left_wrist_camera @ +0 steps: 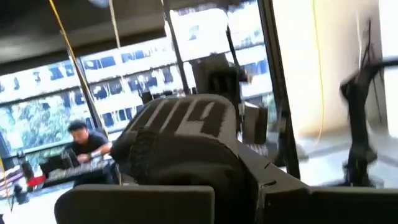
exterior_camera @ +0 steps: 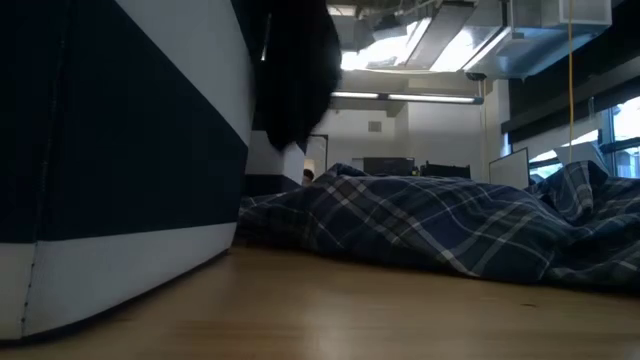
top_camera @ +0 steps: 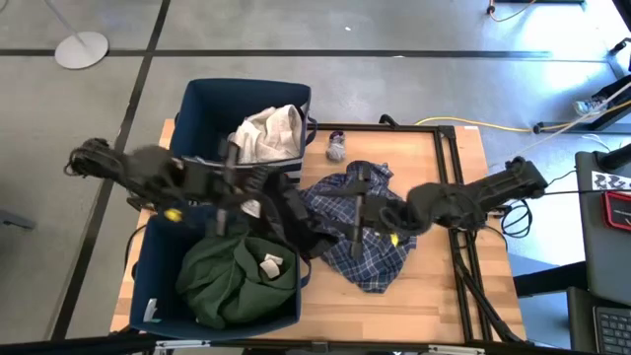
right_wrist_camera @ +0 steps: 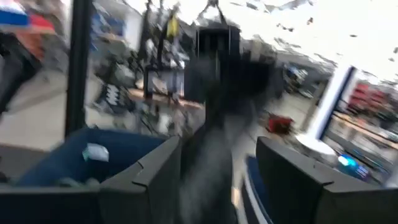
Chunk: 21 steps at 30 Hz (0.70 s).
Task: Sort clothes
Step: Put the black boxer into the bottom blue laundry organizer
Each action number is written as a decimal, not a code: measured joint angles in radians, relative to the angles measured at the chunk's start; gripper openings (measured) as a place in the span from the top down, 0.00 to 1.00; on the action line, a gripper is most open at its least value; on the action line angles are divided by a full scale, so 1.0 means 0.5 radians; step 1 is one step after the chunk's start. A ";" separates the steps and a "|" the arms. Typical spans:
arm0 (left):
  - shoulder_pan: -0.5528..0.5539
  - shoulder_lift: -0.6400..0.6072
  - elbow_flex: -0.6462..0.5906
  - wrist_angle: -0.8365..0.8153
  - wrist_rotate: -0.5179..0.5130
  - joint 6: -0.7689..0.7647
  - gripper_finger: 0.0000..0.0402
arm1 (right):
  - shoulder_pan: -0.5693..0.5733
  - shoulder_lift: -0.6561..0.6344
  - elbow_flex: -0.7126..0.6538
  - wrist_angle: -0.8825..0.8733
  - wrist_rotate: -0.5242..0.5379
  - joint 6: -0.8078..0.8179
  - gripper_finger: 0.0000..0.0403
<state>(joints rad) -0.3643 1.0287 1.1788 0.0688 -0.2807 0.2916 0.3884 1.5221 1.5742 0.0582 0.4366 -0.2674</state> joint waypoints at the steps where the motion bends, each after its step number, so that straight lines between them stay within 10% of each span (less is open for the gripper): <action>1: -0.014 -0.031 0.059 -0.040 -0.010 -0.002 0.97 | 0.029 -0.023 0.000 -0.072 0.076 0.000 0.47; 9: -0.250 -0.185 0.495 -0.494 -0.016 -0.199 0.98 | 0.223 -0.088 0.000 -0.594 0.454 0.213 0.48; 21: -0.615 -0.208 0.920 -1.362 -0.065 -0.582 0.96 | 0.244 -0.073 0.000 -0.950 0.346 0.577 0.48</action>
<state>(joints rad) -0.6718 0.9245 1.6387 -0.6123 -0.3133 0.0008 0.5102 1.4856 1.5742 -0.4170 0.6095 0.0210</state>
